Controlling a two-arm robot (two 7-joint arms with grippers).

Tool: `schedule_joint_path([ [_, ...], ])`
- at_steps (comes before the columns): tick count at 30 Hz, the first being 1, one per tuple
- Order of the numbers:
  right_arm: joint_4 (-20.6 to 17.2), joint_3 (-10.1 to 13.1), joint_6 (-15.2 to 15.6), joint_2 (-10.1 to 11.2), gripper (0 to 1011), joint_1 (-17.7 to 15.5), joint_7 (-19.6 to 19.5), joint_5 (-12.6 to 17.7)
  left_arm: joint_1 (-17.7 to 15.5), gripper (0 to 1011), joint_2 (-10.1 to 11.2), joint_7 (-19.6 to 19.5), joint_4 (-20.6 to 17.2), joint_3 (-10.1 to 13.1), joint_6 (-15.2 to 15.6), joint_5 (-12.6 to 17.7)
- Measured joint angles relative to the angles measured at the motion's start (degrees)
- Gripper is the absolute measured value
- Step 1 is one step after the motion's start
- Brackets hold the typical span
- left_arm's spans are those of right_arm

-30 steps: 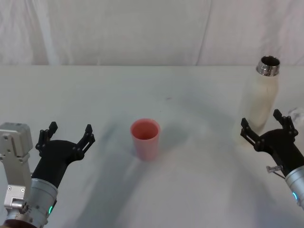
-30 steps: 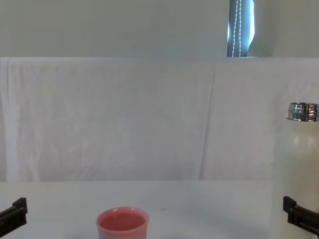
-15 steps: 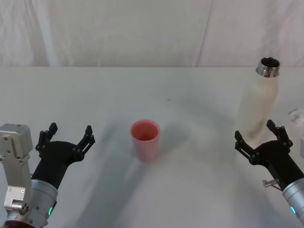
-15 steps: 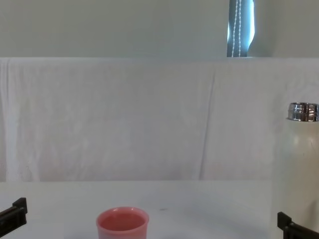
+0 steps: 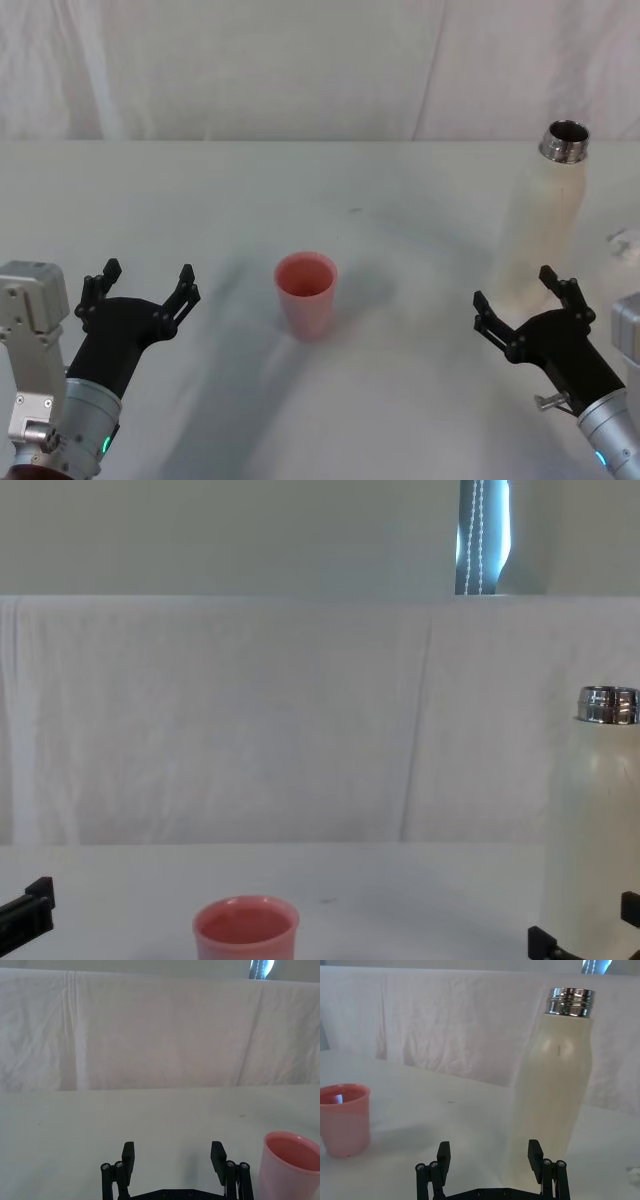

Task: Grasp the thermos with one hand and pour water into the cup lid.

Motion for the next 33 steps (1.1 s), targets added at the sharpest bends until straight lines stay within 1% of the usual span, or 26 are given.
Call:
schedule_joint_path([
  [6, 0.19, -0.59, -0.31, -0.36, 1001, 0.24, 0.01, -0.16, 0.0, 1001, 0.0, 0.0, 0.0, 0.0, 0.0, 0.0],
  [15, 1.47, -1.6, -0.72, -0.99, 1001, 1.39, 0.06, -0.36, 0.0, 1001, 0.0, 0.0, 0.0, 0.0, 0.0, 0.0],
  [33, 3.24, -2.08, -1.06, -1.48, 1001, 2.67, -0.02, -0.63, 0.0, 1001, 0.0, 0.0, 0.0, 0.0, 0.0, 0.0],
])
